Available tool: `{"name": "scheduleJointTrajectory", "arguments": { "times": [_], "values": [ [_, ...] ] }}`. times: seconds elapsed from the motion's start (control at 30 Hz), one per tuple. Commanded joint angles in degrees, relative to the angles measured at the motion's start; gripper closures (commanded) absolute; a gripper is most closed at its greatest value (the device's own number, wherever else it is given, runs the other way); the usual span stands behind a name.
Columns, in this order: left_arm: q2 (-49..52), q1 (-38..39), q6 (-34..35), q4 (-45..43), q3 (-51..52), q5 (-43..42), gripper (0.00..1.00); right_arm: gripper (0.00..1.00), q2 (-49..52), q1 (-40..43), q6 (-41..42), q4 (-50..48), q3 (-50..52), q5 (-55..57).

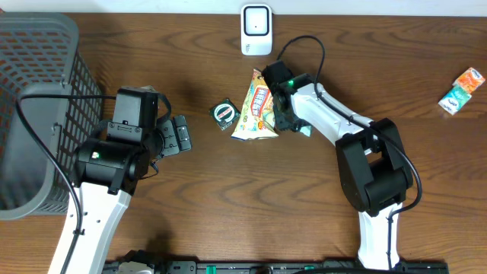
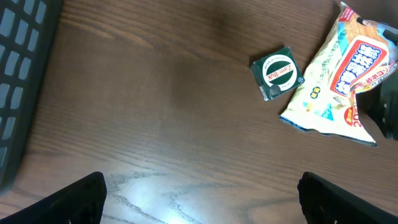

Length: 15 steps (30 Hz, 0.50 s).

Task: Scan the item barcode
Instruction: 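Pull the mint-green pack rightward out of the pile and set down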

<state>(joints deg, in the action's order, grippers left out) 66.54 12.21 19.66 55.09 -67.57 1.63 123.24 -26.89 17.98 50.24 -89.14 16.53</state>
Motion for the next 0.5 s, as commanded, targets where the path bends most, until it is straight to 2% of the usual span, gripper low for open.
{"name": "scheduleJointTrajectory", "arguments": {
  "times": [0.0, 0.3, 0.47],
  "values": [
    [0.1, -0.1, 0.5, 0.0, -0.5, -0.1, 0.02, 0.55, -1.2, -1.8, 0.1, 0.7, 0.5, -2.1],
    [0.1, -0.1, 0.5, 0.0, -0.5, -0.1, 0.02, 0.54, -2.8, -5.8, -0.9, 7.1, -2.0, -1.1],
    [0.1, -0.1, 0.5, 0.0, -0.5, -0.1, 0.02, 0.5, -4.3, -5.7, -0.9, 8.0, -2.6, 3.1]
  ]
}}
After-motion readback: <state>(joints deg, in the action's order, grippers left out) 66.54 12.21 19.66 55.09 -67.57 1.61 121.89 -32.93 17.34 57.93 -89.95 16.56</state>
